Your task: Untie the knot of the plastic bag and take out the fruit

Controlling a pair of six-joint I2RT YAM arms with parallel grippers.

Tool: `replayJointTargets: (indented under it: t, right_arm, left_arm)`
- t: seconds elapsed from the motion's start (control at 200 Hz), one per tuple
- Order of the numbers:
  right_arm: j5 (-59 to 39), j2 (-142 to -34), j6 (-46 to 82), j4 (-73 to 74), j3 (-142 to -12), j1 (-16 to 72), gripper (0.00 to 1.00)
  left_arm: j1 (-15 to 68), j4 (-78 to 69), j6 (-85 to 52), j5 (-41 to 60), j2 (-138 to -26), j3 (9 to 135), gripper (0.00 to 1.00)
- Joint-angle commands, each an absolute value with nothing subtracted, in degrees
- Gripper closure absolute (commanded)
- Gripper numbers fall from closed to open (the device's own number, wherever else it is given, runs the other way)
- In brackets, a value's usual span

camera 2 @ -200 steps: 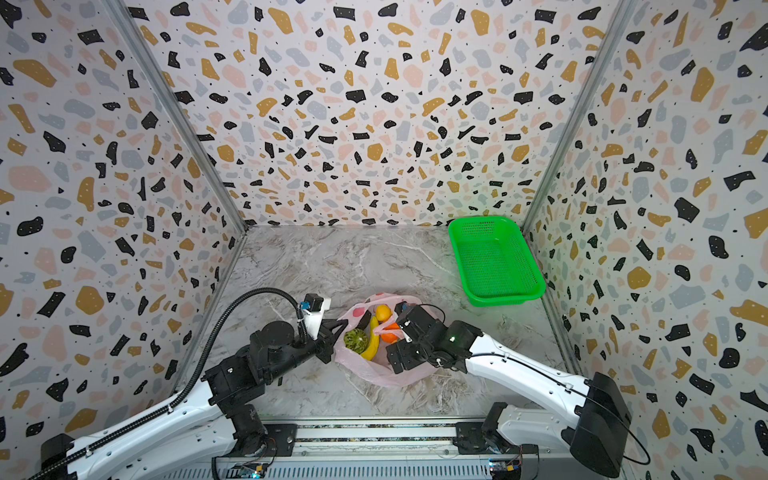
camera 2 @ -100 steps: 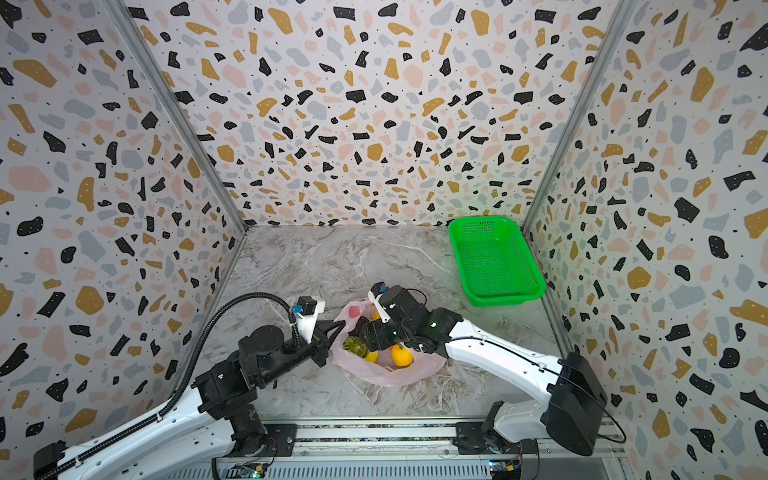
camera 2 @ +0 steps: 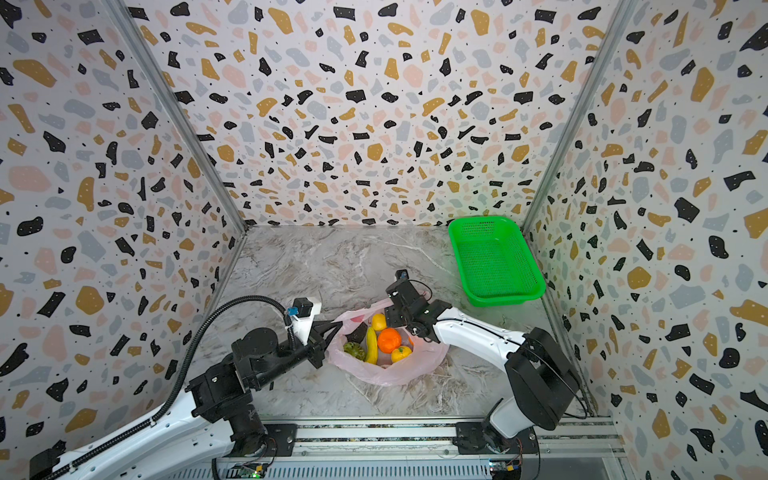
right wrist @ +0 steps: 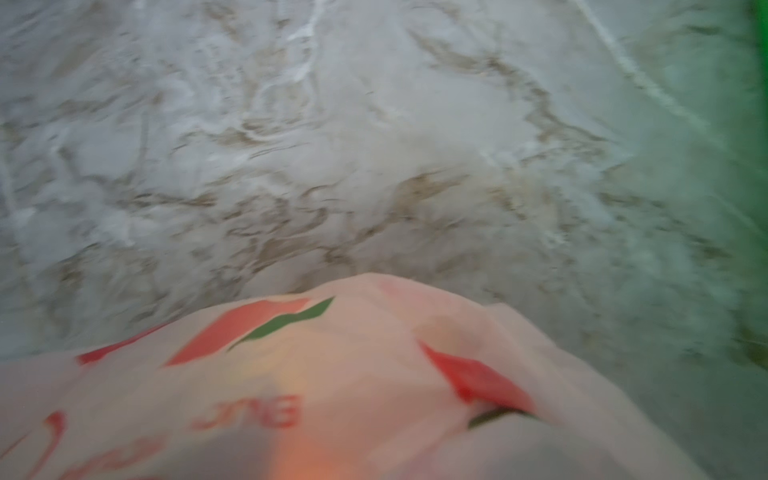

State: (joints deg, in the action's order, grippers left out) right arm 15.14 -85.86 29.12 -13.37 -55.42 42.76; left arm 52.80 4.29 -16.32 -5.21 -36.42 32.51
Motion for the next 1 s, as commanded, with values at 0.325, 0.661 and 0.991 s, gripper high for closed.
replayJointTargets:
  t: [0.325,0.661,0.991]
  right_arm:
    - [21.51,-80.82,23.0,-16.75,-54.65,29.26,0.19]
    - [4.77,-76.06,22.83,-25.6,-54.6,35.33,0.08]
    - [3.31,-70.34,30.05,-29.76,-47.57,49.79,0.07]
  left_arm:
    - [53.09,3.12,-12.79,-8.21,-37.31,34.18,1.0]
    - [55.18,-3.26,-16.72,-2.45,-42.11,34.26,1.0]
    - [58.04,-4.6,-19.04,-1.38,-44.06,33.98,1.0]
